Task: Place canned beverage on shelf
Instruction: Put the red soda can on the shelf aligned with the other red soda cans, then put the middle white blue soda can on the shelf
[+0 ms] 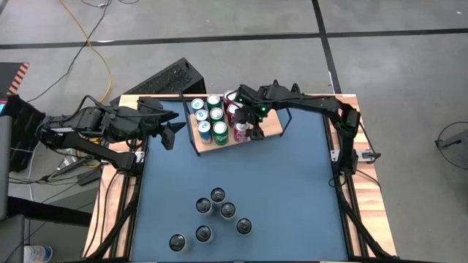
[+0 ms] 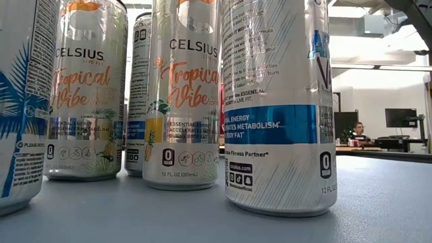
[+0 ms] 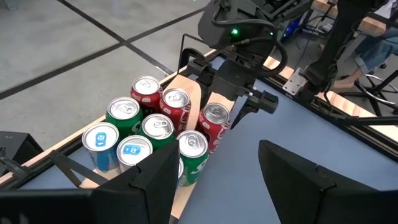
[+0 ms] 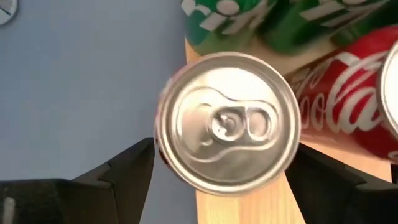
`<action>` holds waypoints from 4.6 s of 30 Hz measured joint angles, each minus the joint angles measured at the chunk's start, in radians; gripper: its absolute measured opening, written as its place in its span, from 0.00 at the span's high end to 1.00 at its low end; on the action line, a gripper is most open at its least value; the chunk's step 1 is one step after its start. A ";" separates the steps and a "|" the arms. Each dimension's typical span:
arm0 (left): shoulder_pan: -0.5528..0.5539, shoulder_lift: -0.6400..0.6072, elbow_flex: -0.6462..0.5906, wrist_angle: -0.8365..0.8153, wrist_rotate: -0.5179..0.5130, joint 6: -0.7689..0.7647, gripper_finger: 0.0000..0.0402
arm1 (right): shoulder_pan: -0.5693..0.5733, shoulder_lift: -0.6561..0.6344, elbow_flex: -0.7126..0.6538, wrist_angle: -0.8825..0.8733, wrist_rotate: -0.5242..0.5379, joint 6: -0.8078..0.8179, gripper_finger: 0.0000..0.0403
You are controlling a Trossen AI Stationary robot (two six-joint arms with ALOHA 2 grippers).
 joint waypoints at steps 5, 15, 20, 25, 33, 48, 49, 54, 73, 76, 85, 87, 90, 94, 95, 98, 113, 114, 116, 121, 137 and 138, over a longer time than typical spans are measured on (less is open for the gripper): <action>0.000 0.000 0.000 0.000 0.000 0.000 0.49 | -0.024 0.000 0.000 -0.003 0.016 0.003 0.18; 0.000 0.000 0.000 0.000 -0.007 0.009 0.49 | -0.047 -0.076 0.000 -0.029 0.023 -0.029 0.28; 0.000 0.000 0.000 -0.003 -0.018 0.011 0.49 | -0.060 -0.132 0.000 -0.067 0.023 0.039 0.36; 0.000 0.000 0.000 -0.006 -0.017 0.008 0.49 | -0.017 -0.157 -0.011 -0.162 -0.003 0.124 0.54; 0.000 0.000 0.000 -0.006 -0.028 0.008 0.49 | 0.077 -0.156 -0.128 -0.040 -0.021 0.120 0.93; 0.000 0.000 0.000 -0.005 -0.046 0.008 0.49 | 0.046 -0.139 -0.154 0.118 -0.022 0.121 0.96; 0.000 0.000 0.000 -0.005 -0.046 0.008 0.49 | 0.044 -0.137 -0.154 0.121 -0.021 0.121 0.97; 0.000 0.000 0.000 -0.005 -0.046 0.008 0.49 | 0.034 -0.127 -0.152 0.139 -0.021 0.121 0.98; 0.000 0.000 0.000 -0.007 -0.057 0.006 0.49 | 0.014 -0.124 -0.154 0.173 -0.004 0.121 0.98; 0.000 0.000 0.000 -0.007 -0.057 0.007 0.49 | 0.014 -0.124 -0.147 0.133 -0.004 0.122 0.98; 0.000 0.000 0.000 -0.013 -0.051 0.027 0.49 | 0.113 -0.165 0.012 -0.250 -0.085 0.217 0.98; 0.000 0.000 0.000 -0.012 -0.051 0.041 0.49 | 0.161 -0.185 0.021 -0.279 -0.153 0.246 0.98; 0.000 0.000 0.000 -0.011 -0.050 0.062 0.49 | 0.260 -0.216 0.023 -0.293 -0.164 0.288 0.96; 0.000 0.000 0.000 -0.010 -0.016 0.106 0.49 | 0.394 -0.256 0.023 -0.307 -0.164 0.365 0.88; 0.000 0.000 0.000 -0.010 -0.002 0.116 0.49 | 0.426 -0.268 0.023 -0.304 -0.164 0.403 0.84; 0.000 0.000 0.000 -0.010 0.037 0.139 0.49 | 0.531 -0.290 0.023 -0.262 -0.156 0.559 0.73; 0.000 0.000 0.000 -0.010 0.169 0.178 0.49 | 0.871 -0.185 0.023 0.108 0.182 0.825 0.08; 0.000 0.000 0.000 -0.009 0.179 0.179 0.49 | 0.875 -0.170 0.023 0.135 0.182 0.806 0.07; 0.000 0.000 0.000 -0.010 0.184 0.178 0.49 | 0.883 -0.144 0.023 0.171 0.181 0.772 0.06; 0.000 0.000 0.000 -0.010 0.177 0.182 0.49 | 0.899 -0.098 0.022 0.191 0.182 0.733 0.07; 0.000 0.001 0.000 -0.012 0.157 0.106 0.49 | 0.922 0.084 0.029 0.307 0.227 0.720 0.08; 0.000 0.001 0.000 -0.012 0.158 0.105 0.49 | 0.920 0.085 0.029 0.308 0.226 0.723 0.08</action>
